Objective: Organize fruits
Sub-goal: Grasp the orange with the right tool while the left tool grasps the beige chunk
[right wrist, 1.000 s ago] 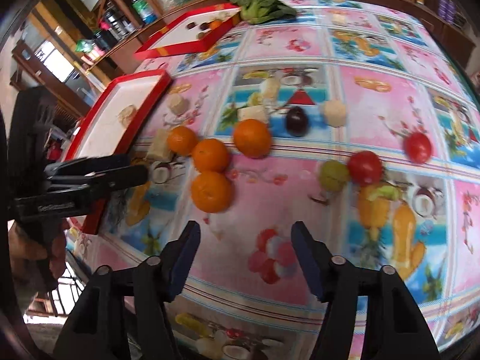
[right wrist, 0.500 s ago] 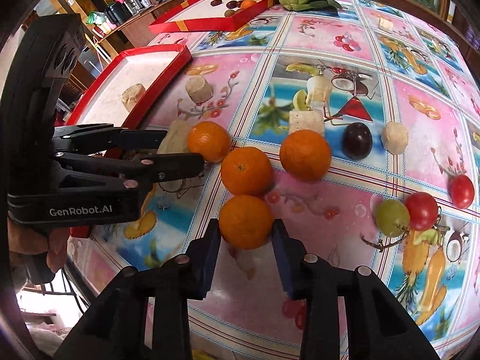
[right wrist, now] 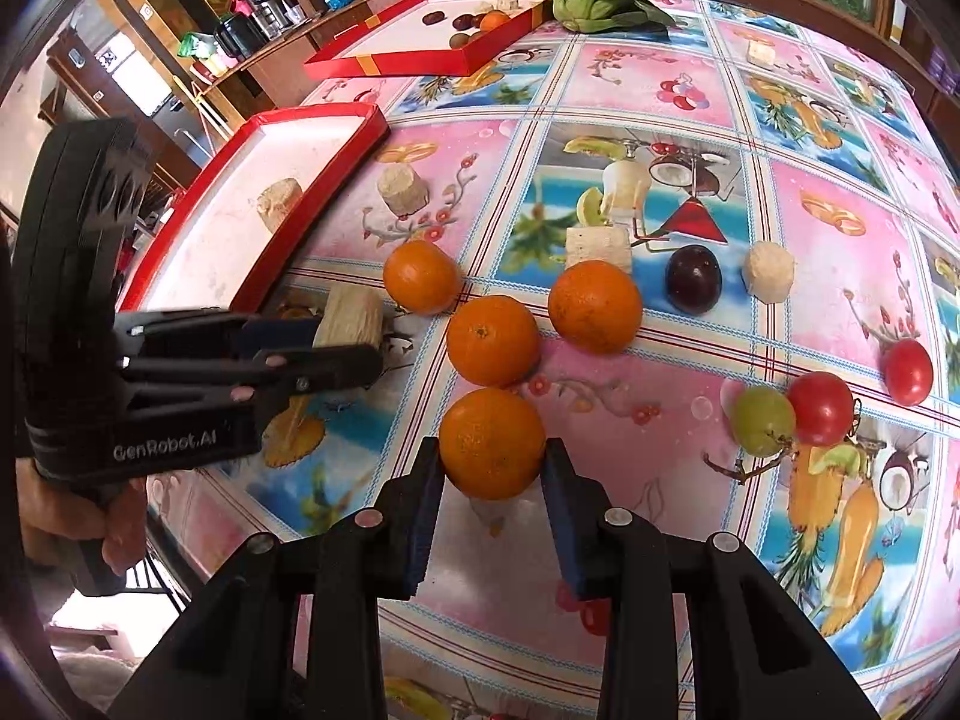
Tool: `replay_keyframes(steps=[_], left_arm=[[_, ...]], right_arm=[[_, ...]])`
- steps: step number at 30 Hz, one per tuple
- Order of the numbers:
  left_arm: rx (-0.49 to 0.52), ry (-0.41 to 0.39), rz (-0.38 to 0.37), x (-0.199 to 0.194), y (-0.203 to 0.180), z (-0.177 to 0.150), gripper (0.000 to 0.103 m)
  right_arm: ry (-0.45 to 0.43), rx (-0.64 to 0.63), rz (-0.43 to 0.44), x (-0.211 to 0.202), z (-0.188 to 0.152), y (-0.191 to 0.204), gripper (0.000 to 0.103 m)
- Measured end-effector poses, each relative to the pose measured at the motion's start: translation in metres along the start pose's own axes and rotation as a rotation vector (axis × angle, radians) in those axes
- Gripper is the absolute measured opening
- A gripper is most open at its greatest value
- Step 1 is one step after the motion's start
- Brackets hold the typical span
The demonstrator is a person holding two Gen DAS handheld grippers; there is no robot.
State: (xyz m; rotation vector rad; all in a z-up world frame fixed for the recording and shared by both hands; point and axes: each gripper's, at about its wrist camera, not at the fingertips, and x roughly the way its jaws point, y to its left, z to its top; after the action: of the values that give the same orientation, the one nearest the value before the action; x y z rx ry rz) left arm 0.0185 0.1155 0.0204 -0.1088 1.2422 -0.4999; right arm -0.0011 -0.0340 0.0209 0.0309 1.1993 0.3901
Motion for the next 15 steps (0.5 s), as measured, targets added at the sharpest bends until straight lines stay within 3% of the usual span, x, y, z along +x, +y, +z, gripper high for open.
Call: replay_keyframes(steps=[3, 9, 13, 15], left_arm=[[-0.023, 0.007, -0.018, -0.004, -0.002, -0.013, 0.033], [-0.031, 0.020, 0.016, -0.007, -0.005, -0.024, 0.033], [-0.090, 0.017, 0.018, -0.006, -0.002, -0.018, 0.046], [-0.102, 0.010, 0.030, -0.004, -0.003, -0.016, 0.047]], right_arm=[[-0.001, -0.001, 0.006, -0.002, -0.001, 0.000, 0.034], [0.006, -0.001, 0.006, -0.002, -0.004, -0.001, 0.034], [0.011, -0.007, 0.007, 0.001, -0.004, 0.001, 0.034], [0.009, -0.015, 0.007, 0.002, -0.004, 0.002, 0.034]])
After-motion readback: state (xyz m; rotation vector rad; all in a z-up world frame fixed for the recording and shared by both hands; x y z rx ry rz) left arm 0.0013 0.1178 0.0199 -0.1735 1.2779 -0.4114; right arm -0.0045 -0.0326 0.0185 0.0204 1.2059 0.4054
